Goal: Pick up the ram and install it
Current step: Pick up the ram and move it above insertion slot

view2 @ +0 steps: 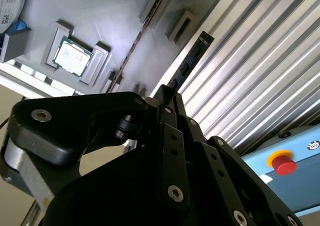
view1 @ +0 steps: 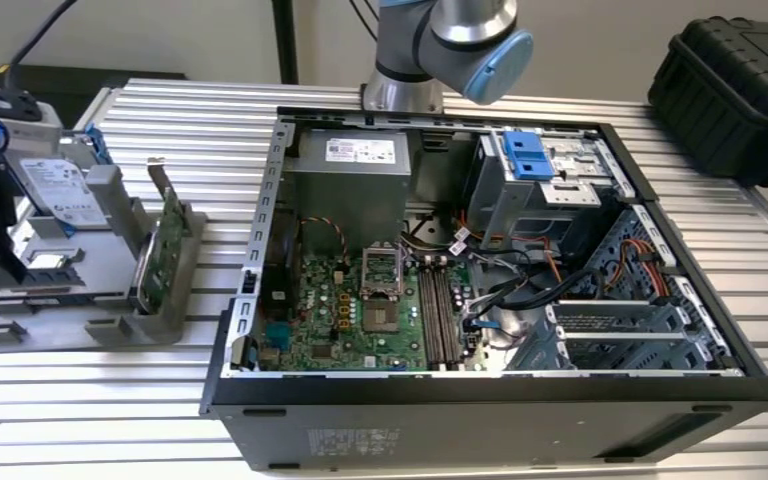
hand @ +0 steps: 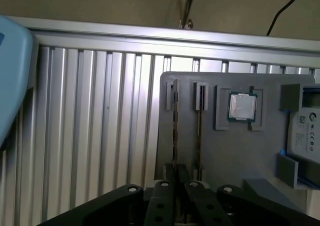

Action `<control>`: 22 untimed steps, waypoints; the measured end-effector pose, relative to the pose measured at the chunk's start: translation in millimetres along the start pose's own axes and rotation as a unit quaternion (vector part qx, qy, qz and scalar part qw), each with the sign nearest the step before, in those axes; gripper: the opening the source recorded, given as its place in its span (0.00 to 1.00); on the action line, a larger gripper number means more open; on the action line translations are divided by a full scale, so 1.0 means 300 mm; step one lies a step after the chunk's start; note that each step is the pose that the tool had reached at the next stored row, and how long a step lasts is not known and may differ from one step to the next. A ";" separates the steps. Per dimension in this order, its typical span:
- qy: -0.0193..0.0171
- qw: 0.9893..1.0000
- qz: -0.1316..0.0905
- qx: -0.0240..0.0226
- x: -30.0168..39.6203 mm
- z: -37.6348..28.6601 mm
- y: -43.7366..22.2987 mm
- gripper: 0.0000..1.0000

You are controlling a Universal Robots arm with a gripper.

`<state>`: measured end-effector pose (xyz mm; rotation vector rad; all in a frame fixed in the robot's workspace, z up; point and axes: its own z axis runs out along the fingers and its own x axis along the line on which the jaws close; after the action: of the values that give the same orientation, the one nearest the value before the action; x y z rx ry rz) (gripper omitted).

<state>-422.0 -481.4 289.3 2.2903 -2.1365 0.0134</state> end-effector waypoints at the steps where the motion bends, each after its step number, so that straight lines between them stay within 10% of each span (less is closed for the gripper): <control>1: 0.000 1.000 0.000 0.000 0.000 -0.002 0.000 0.00; 22: 0.000 1.000 0.000 0.000 0.001 -0.039 0.000 0.00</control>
<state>-421.9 -481.4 301.1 2.2903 -2.1365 0.0134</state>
